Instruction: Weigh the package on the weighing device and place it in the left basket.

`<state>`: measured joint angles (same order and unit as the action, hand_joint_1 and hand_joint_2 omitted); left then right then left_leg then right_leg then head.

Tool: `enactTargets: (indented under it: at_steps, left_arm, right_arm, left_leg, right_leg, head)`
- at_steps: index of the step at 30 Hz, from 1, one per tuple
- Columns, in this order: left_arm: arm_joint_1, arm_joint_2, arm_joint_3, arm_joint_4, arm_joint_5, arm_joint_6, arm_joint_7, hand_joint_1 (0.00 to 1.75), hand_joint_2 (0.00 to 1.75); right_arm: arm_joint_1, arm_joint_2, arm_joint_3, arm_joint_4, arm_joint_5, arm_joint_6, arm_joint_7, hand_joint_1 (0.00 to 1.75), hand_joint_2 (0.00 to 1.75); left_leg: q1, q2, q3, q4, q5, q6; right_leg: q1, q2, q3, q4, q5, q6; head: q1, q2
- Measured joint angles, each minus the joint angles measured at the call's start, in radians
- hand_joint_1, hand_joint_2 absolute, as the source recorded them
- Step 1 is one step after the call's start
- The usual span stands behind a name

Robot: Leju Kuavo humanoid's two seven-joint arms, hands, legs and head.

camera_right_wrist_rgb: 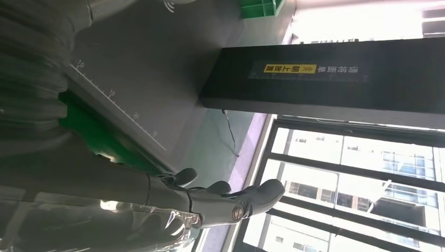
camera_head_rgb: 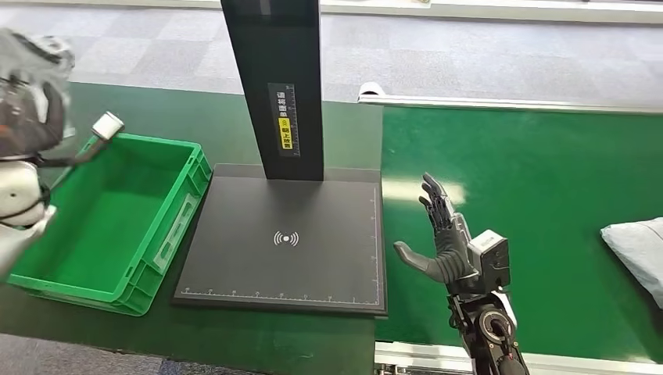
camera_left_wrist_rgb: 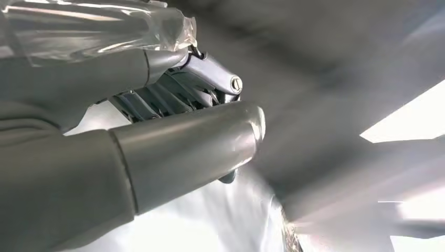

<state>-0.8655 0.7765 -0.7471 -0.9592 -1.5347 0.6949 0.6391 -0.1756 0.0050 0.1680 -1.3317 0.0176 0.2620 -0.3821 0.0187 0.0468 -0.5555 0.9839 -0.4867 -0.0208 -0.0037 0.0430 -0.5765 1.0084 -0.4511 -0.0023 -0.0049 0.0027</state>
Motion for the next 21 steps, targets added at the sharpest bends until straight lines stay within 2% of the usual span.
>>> enactTargets:
  at_steps: [2,4,5,7,10,12,14,17,21]
  left_arm:
    - [-0.032,0.088,-0.232,-0.055,0.001,0.004,0.0,1.75,0.0]
    - [-0.042,0.142,-0.374,-0.122,0.002,0.006,0.0,1.75,0.0]
    - [-0.039,0.158,-0.41,-0.153,0.002,0.006,0.0,1.75,0.0]
    - [-0.029,0.173,-0.404,-0.197,0.002,0.007,0.0,1.75,0.0]
    - [-0.019,0.178,-0.278,-0.235,0.002,0.007,0.0,1.75,0.0]
    - [-0.035,0.172,-0.231,-0.239,0.002,0.007,-0.001,1.75,0.0]
    - [-0.063,0.155,-0.236,-0.218,0.001,0.006,-0.001,1.75,0.0]
    - [-0.096,0.101,-0.279,-0.139,0.001,0.006,-0.001,1.75,0.0]
    - [-0.098,0.054,-0.302,-0.078,0.001,0.006,-0.001,1.75,0.0]
  right_arm:
    - [0.003,-0.001,0.0,0.002,0.0,0.0,0.003,0.0,1.75]
    - [0.005,-0.003,0.001,0.005,-0.002,-0.003,0.005,0.0,1.75]
    - [0.005,-0.003,0.002,0.005,-0.004,-0.004,0.006,0.0,1.75]
    - [0.004,-0.002,0.005,0.006,-0.008,-0.008,0.006,0.0,1.75]
    - [0.005,-0.003,0.007,0.006,-0.012,-0.016,0.005,0.0,1.75]
    - [0.006,-0.004,0.008,0.006,-0.017,-0.02,0.004,0.0,1.75]
    - [0.007,-0.006,0.012,0.007,-0.023,-0.024,0.001,0.0,1.75]
    - [0.009,-0.011,0.016,0.007,-0.029,-0.033,-0.006,0.0,1.75]
    - [0.012,-0.018,0.02,0.007,-0.036,-0.037,-0.007,0.0,1.75]
  left_leg:
    - [-0.002,0.002,0.004,0.0,-0.001,0.0]
    - [-0.003,-0.007,0.005,0.001,0.0,0.0]
    - [-0.002,-0.013,0.004,0.001,0.0,0.0]
    - [-0.001,-0.022,0.001,0.001,0.0,0.0]
    - [0.001,-0.027,-0.001,0.0,0.002,-0.001]
    - [0.001,-0.029,0.0,0.0,0.002,-0.001]
    - [0.001,-0.03,0.0,0.0,0.003,-0.001]
    - [0.0,-0.033,0.001,0.0,0.004,-0.001]
    - [0.001,-0.031,0.0,0.0,0.005,-0.001]
  right_leg:
    - [-0.001,0.003,-0.004,-0.002,0.0,0.002]
    - [-0.001,-0.005,-0.005,-0.002,-0.004,0.003]
    - [0.0,-0.011,-0.005,-0.002,-0.006,0.003]
    - [0.001,-0.02,-0.005,-0.002,-0.008,0.002]
    - [0.003,-0.026,-0.004,-0.002,-0.008,0.001]
    - [0.003,-0.027,-0.004,-0.002,-0.008,0.001]
    - [0.003,-0.028,-0.003,-0.002,-0.008,0.001]
    - [0.003,-0.031,-0.001,-0.002,-0.008,0.001]
    - [0.003,-0.031,-0.001,-0.001,-0.007,0.0]
  head:
    - [-0.001,0.0]
    - [-0.002,0.0]
    - [-0.001,0.0]
    - [-0.001,0.0]
    - [-0.001,0.0]
    - [-0.001,0.0]
    - [-0.001,0.0]
    - [-0.001,0.0]
    - [-0.001,0.0]
